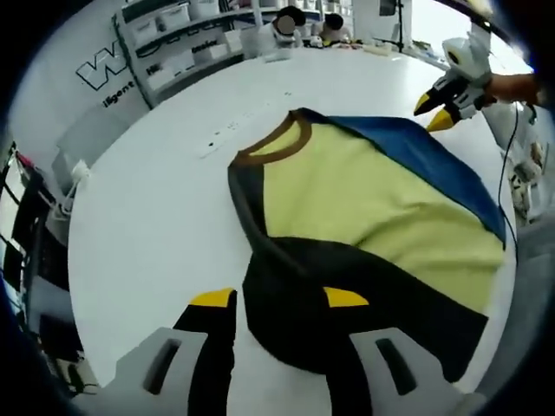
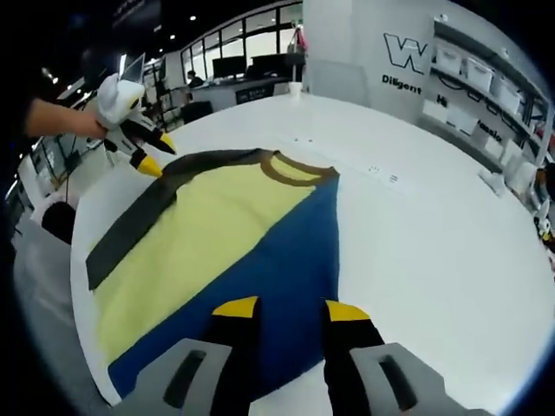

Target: Fold the garment on the visible template until the final outline fits inside the template.

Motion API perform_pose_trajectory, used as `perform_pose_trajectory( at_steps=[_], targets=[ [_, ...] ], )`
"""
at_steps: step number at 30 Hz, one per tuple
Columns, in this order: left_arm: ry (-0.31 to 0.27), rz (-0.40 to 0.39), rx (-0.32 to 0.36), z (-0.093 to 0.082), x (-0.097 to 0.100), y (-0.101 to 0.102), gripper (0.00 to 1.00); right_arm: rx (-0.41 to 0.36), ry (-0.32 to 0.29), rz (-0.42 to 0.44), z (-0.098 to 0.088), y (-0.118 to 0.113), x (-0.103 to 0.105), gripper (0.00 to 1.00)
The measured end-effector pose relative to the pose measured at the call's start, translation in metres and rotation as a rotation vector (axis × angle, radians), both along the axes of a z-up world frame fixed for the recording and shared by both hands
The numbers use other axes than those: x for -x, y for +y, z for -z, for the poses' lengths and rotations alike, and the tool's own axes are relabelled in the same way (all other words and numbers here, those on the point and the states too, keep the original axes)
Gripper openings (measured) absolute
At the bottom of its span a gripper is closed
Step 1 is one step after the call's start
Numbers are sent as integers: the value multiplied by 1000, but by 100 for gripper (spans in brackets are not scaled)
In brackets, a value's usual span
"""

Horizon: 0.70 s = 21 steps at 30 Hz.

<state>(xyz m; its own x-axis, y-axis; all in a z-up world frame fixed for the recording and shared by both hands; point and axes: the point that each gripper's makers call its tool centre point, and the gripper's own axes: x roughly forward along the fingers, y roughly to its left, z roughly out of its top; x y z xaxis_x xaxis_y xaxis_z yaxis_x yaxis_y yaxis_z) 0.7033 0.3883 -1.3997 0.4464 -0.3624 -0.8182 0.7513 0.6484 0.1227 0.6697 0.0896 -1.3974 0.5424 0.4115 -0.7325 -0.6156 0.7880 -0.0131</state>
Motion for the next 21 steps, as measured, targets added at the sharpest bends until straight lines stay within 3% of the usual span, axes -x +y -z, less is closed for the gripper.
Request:
perform_pose_trajectory(
  at_steps=[11, 17, 21],
  targets=[
    [-31, 52, 27, -7, 28, 0, 40, -2, -42, -85, -17, 21, 23, 28],
    [-39, 55, 41, -13, 29, 6, 41, -5, -60, -113, -27, 27, 34, 29],
    [-48, 68, 37, -16, 34, 9, 42, 37, -85, -163, -30, 27, 45, 31]
  ],
)
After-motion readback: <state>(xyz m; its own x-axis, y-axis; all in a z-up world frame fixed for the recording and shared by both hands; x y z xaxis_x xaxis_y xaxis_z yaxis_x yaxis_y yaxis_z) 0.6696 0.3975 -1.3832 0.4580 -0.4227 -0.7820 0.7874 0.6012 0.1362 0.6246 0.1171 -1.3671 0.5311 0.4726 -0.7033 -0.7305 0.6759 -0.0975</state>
